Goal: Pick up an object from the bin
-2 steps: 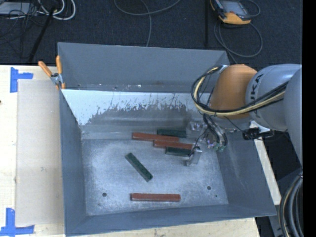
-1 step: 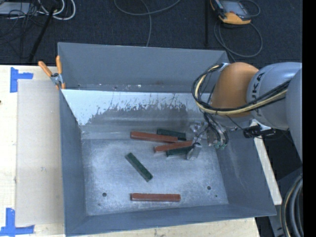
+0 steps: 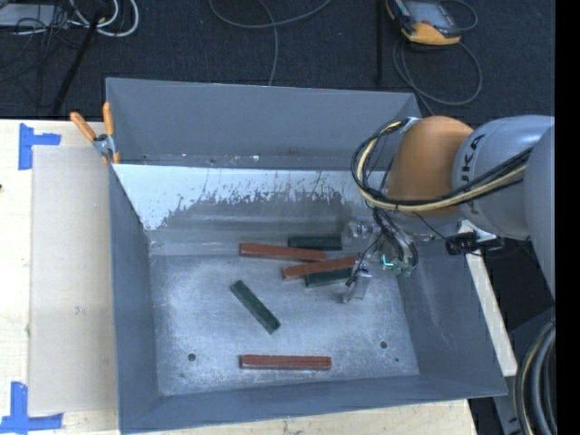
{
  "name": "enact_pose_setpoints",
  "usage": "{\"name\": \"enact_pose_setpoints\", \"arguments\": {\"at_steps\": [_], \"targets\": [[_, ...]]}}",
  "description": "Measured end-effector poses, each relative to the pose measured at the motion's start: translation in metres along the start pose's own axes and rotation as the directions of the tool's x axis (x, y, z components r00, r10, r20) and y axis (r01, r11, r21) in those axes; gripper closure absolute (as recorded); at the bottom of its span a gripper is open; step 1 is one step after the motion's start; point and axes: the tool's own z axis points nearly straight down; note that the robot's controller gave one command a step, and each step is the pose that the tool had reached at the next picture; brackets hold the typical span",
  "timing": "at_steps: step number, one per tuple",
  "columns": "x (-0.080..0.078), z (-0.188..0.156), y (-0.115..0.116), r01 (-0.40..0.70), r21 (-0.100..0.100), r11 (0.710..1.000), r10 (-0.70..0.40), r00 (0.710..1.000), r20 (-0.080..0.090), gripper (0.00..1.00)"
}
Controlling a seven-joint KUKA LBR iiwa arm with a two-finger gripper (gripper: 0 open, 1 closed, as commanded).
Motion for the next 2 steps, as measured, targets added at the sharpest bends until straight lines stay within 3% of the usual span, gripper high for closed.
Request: {"name": "enact_pose_setpoints", "arguments": {"at_steps": [1, 2], "targets": [[0.0101, 0.0033, 0.0343, 0.218, 0.000, 0.976, -0.218, 0.976, 0.003, 0.00], [0.0054, -0.0019, 0.0350, 0.218, 0.001, 0.976, -0.218, 0.976, 0.021, 1.00]]}}
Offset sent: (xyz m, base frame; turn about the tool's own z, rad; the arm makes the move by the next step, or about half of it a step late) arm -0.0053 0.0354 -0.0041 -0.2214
